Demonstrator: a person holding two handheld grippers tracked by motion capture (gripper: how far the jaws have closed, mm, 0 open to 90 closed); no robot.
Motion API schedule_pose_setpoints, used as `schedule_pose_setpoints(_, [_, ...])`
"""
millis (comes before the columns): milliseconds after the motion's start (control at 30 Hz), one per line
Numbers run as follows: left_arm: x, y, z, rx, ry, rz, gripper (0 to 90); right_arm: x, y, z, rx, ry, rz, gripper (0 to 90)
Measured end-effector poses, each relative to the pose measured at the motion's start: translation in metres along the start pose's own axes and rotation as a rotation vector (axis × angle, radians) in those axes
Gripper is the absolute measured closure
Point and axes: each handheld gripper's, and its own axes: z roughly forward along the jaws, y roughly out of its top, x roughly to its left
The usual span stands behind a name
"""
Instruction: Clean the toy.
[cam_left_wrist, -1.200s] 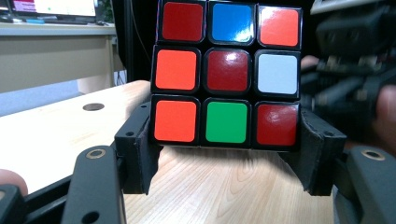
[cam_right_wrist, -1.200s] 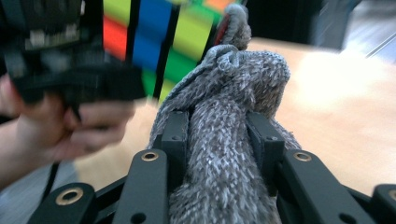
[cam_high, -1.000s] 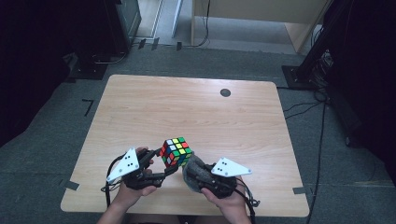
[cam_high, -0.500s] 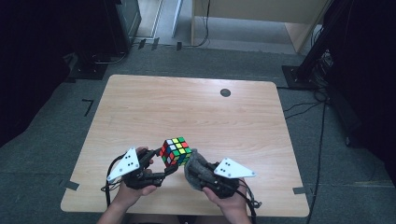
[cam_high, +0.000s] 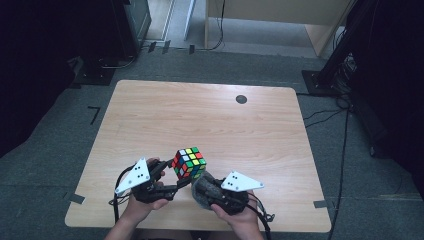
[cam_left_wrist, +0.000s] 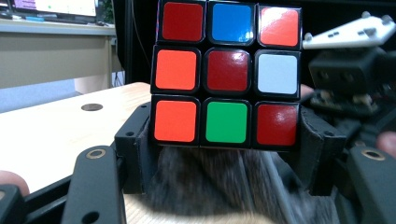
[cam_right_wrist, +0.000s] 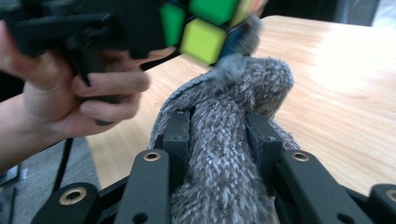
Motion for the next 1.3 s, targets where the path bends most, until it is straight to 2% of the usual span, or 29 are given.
schedule_pose_setpoints(67, [0.001, 0.0, 0.0, -0.006, 0.007, -0.015, 34.6, 0.004, -0.002, 0.003, -0.007, 0.026, 0.006, 67.1])
schedule_pose_setpoints(167, [0.002, -0.002, 0.001, -0.015, 0.014, -0.038, 34.6, 0.01, -0.001, 0.005, -0.063, 0.069, 0.035, 67.3])
schedule_pose_setpoints(333, [0.003, -0.001, -0.001, -0.029, 0.013, -0.045, 34.7, 0.002, -0.001, -0.004, -0.138, 0.007, 0.102, 68.6])
schedule_pose_setpoints(433, [0.002, -0.002, 0.001, -0.027, 0.005, -0.049, 34.7, 0.0, -0.003, -0.003, -0.14, 0.007, 0.122, 68.7])
schedule_pose_setpoints(500, [-0.002, -0.004, 0.005, -0.015, 0.004, -0.044, 34.7, 0.004, -0.003, 0.002, -0.137, 0.04, 0.121, 68.6])
schedule_pose_setpoints(533, [-0.003, -0.005, 0.007, -0.007, 0.004, -0.04, 34.6, 0.009, -0.002, 0.005, -0.136, 0.062, 0.109, 68.6])
schedule_pose_setpoints(600, [-0.004, -0.006, 0.009, -0.007, 0.001, -0.046, 34.6, 0.016, -0.001, 0.007, -0.137, 0.077, 0.082, 68.5])
schedule_pose_setpoints(700, [-0.001, -0.006, 0.006, -0.019, 0.008, -0.057, 34.6, 0.016, -0.001, 0.004, -0.143, 0.057, 0.063, 68.6])
schedule_pose_setpoints(767, [0.001, -0.005, 0.003, -0.029, 0.019, -0.062, 34.6, 0.009, -0.001, -0.001, -0.155, 0.04, 0.088, 68.6])
schedule_pose_setpoints(867, [0.004, -0.004, 0.001, -0.037, 0.032, -0.065, 34.6, 0.001, 0.0, -0.008, -0.174, -0.004, 0.096, 68.7])
schedule_pose_setpoints(1000, [0.007, -0.004, -0.002, -0.035, 0.038, -0.073, 34.7, -0.005, 0.001, -0.014, -0.176, -0.082, 0.044, 68.0])
schedule_pose_setpoints(1033, [0.009, -0.004, -0.002, -0.03, 0.042, -0.074, 34.6, -0.008, 0.001, -0.015, -0.168, -0.114, 0.04, 67.7])
schedule_pose_setpoints(1200, [0.012, -0.009, 0.0, 0.003, 0.058, -0.067, 34.6, -0.036, -0.008, -0.017, -0.105, -0.336, 0.031, 66.7])
schedule_pose_setpoints(1300, [0.015, -0.014, 0.003, 0.017, 0.066, -0.074, 34.6, -0.053, -0.012, -0.022, -0.087, -0.422, 0.028, 65.3])
